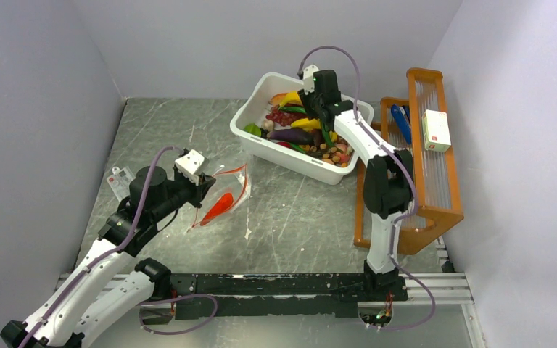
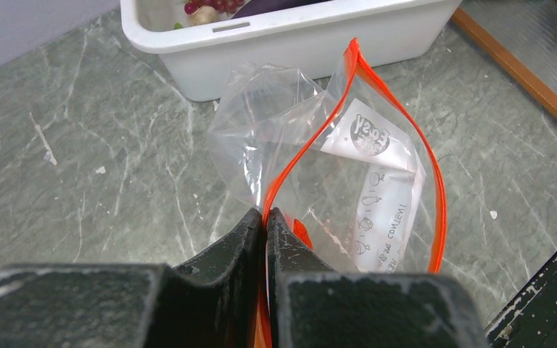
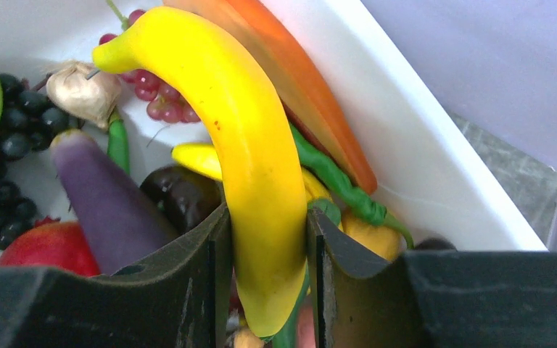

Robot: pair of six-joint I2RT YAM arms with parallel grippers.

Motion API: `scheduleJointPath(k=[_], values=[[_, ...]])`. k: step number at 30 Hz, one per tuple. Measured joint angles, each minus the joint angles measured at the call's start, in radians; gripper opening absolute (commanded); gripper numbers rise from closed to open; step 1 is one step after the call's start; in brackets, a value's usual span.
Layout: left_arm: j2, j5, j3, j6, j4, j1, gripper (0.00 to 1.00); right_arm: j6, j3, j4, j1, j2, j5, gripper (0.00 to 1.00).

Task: Place the food in the zip-top bag and seal the zipper
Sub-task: Pick up the fake fruit from the bin, then place the fake fruit in the zipper food storage bag.

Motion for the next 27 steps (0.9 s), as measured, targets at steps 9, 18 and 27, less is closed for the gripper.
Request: scheduleJointPath(k=[9,18,27], values=[[0.015,-0.002,0.000,-0.002,0.000,0.000,0.07,-0.012,-0.267,0.114,0.069,-0.284,0.016,0.22],[0.019,-0.002,0.000,-0.011,0.000,0.003,0.07,-0.137,-0.418,0.215,0.271,-0.531,0.072,0.22],[0.073,0.023,0.052,-0.123,-0.053,0.003,0.07,-0.254,-0.515,0.263,0.365,-0.768,0.038,0.21]])
